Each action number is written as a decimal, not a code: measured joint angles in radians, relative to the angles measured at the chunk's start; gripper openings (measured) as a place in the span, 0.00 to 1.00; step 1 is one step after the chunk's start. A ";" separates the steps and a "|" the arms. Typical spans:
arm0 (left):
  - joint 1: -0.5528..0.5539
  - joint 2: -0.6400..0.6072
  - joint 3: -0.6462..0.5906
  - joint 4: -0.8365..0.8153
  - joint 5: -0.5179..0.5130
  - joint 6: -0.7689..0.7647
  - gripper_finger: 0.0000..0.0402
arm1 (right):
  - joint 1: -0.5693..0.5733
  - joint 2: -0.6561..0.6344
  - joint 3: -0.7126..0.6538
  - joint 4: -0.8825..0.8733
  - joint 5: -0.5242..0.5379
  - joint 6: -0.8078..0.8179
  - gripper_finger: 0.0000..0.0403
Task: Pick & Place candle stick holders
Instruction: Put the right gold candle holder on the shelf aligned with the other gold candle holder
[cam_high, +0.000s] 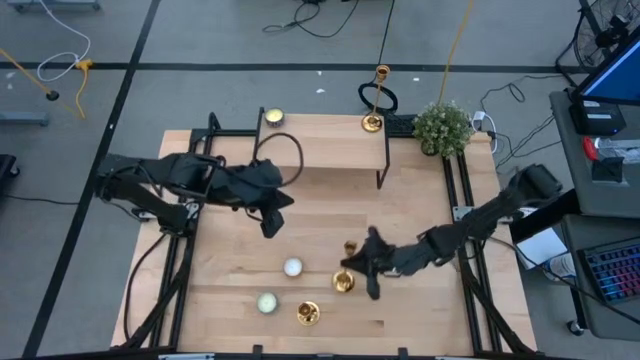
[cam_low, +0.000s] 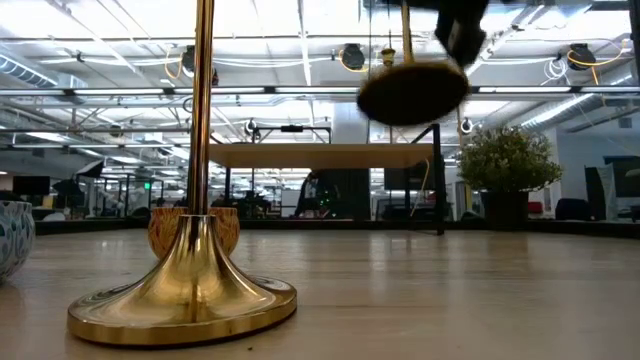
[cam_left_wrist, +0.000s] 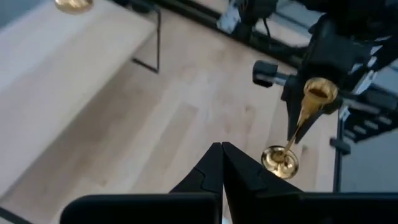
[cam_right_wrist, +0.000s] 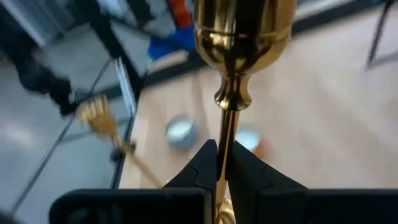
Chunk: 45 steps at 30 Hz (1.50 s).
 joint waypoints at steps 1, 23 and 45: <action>0.005 -0.009 0.000 0.008 -0.009 0.005 0.02 | -0.008 -0.037 0.000 -0.010 0.017 -0.018 0.03; 0.356 -0.049 -0.427 0.881 0.810 0.051 0.01 | -0.222 -0.423 0.001 -0.034 0.115 -0.194 0.03; 0.634 0.036 -0.350 0.929 0.761 0.424 0.01 | -0.571 -0.078 0.624 -0.615 0.067 -0.295 0.03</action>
